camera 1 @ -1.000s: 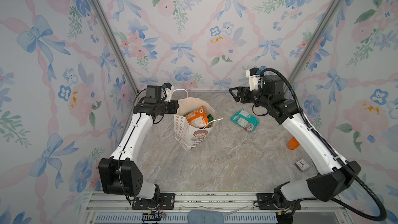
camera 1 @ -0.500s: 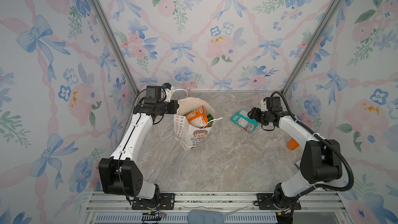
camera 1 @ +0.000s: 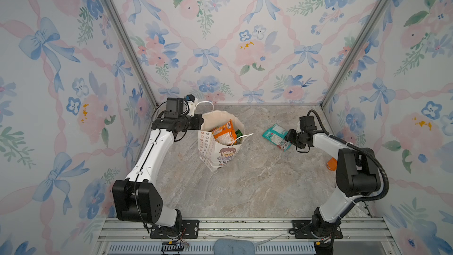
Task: Place the snacks into the paper bag
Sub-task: Pick up the snack from the top-right of the table.
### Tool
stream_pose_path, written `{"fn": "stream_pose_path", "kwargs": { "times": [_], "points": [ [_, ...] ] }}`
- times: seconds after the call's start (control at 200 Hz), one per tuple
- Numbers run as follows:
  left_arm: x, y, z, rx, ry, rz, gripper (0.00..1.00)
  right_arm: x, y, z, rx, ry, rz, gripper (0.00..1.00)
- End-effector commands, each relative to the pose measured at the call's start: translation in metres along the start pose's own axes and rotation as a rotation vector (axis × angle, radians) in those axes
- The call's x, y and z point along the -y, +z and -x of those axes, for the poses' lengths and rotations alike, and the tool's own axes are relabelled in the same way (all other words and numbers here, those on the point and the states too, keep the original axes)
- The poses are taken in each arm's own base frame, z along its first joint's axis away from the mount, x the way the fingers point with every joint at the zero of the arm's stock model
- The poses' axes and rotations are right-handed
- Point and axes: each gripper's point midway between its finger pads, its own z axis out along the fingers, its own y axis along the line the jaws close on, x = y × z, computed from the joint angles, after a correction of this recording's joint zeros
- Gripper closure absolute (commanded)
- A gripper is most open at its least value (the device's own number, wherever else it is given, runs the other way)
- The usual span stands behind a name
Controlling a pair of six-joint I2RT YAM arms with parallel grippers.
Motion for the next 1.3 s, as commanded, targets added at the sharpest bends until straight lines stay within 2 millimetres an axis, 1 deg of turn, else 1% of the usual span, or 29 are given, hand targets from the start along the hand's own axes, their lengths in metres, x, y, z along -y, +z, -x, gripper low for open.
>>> {"fn": "stream_pose_path", "kwargs": {
  "times": [0.0,0.14,0.275,0.33,0.525,0.585,0.665,0.74,0.855,0.92,1.0,1.025,1.035,1.06,1.295],
  "points": [
    [0.002,0.001,-0.011,-0.029,-0.003,-0.023,1.00,0.013,0.012,-0.001,0.004,0.020,-0.043,0.44],
    [0.001,0.001,-0.011,-0.029,-0.003,-0.021,1.00,0.016,0.026,-0.005,-0.016,0.035,-0.045,0.46],
    [0.001,0.001,-0.011,-0.029,-0.003,-0.020,1.00,0.014,0.033,-0.005,-0.020,0.050,-0.033,0.54],
    [0.001,0.001,-0.010,-0.028,-0.003,-0.020,1.00,0.013,0.035,-0.005,-0.022,0.050,-0.025,0.60],
    [0.001,0.002,-0.011,-0.030,-0.003,-0.021,1.00,0.008,0.037,-0.006,-0.028,0.048,0.003,0.93],
    [0.001,0.001,-0.011,-0.029,-0.003,-0.020,1.00,0.004,0.035,-0.004,-0.023,0.051,0.022,1.00],
    [0.001,0.002,-0.011,-0.031,-0.004,-0.021,1.00,-0.003,0.030,-0.001,-0.007,0.047,0.052,1.00],
    [0.001,0.002,-0.011,-0.030,-0.005,-0.023,1.00,-0.013,0.022,0.003,0.008,0.035,0.083,1.00],
    [0.000,0.002,-0.010,-0.030,-0.007,-0.020,1.00,-0.031,0.002,0.010,0.039,0.008,0.116,1.00],
    [0.001,0.002,-0.011,-0.032,-0.008,-0.022,1.00,-0.044,-0.014,0.016,0.068,-0.011,0.142,1.00],
    [0.001,0.003,-0.011,-0.032,-0.006,-0.023,1.00,-0.064,-0.039,0.025,0.112,-0.043,0.175,1.00],
    [0.001,0.003,-0.011,-0.034,-0.008,-0.023,1.00,-0.069,-0.042,0.025,0.117,-0.055,0.179,1.00],
    [0.001,0.003,-0.011,-0.033,-0.007,-0.023,1.00,-0.074,-0.052,0.029,0.138,-0.062,0.191,1.00],
    [0.001,0.003,-0.011,-0.033,-0.007,-0.024,1.00,-0.082,-0.063,0.033,0.159,-0.078,0.202,1.00],
    [0.002,0.001,-0.011,-0.030,-0.006,-0.026,1.00,-0.147,-0.148,0.049,0.312,-0.202,0.314,1.00]
  ]
}}
